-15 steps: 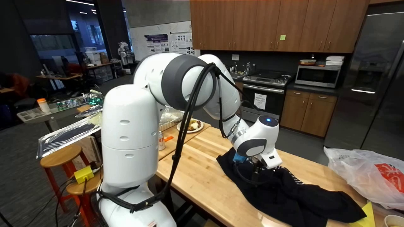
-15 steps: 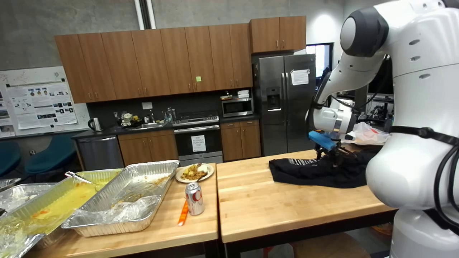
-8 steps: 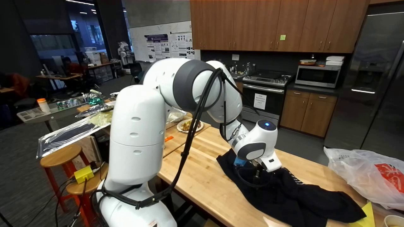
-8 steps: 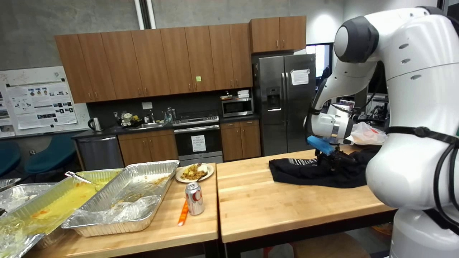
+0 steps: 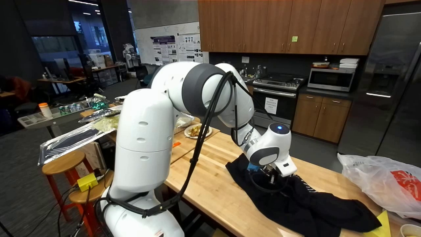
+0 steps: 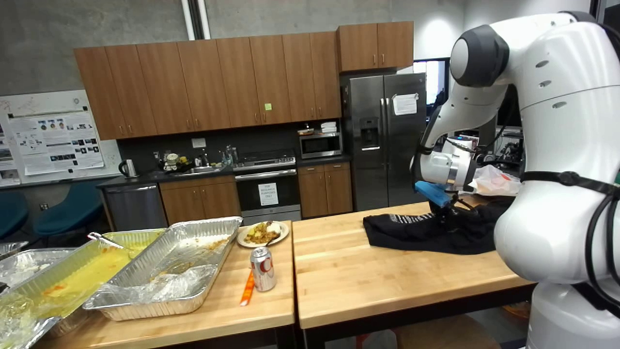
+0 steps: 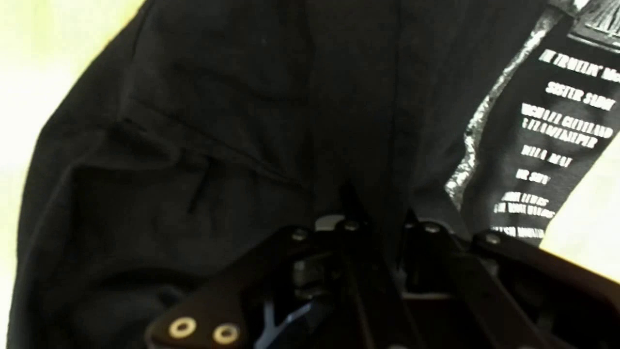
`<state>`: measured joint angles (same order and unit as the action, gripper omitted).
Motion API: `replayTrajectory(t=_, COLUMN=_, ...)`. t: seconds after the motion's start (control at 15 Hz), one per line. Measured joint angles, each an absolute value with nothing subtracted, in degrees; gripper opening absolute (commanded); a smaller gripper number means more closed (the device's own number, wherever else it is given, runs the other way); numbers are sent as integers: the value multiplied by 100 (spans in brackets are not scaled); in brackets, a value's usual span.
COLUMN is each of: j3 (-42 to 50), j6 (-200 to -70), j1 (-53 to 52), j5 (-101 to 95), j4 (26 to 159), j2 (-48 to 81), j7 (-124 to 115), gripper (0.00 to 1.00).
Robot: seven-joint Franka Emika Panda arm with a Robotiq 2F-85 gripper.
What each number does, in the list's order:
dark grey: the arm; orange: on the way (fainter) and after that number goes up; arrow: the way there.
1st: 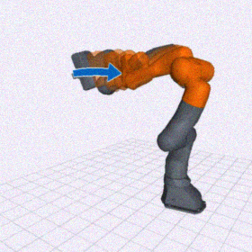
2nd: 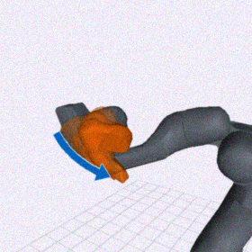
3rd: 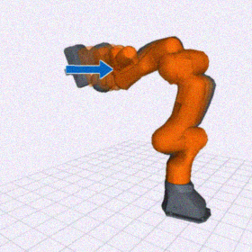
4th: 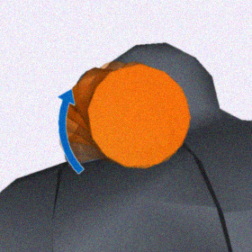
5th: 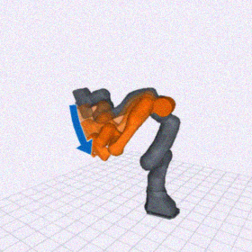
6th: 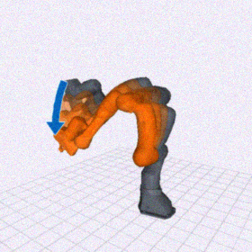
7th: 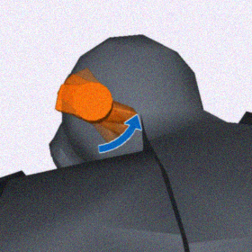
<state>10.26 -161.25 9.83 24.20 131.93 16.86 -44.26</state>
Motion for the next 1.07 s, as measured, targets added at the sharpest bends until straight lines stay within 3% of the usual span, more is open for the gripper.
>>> replayTrajectory(t=1.07, j3=1253, j6=-16132, j1=956, j5=2401, j4=11947, j2=1454, j7=-6427, gripper=1)
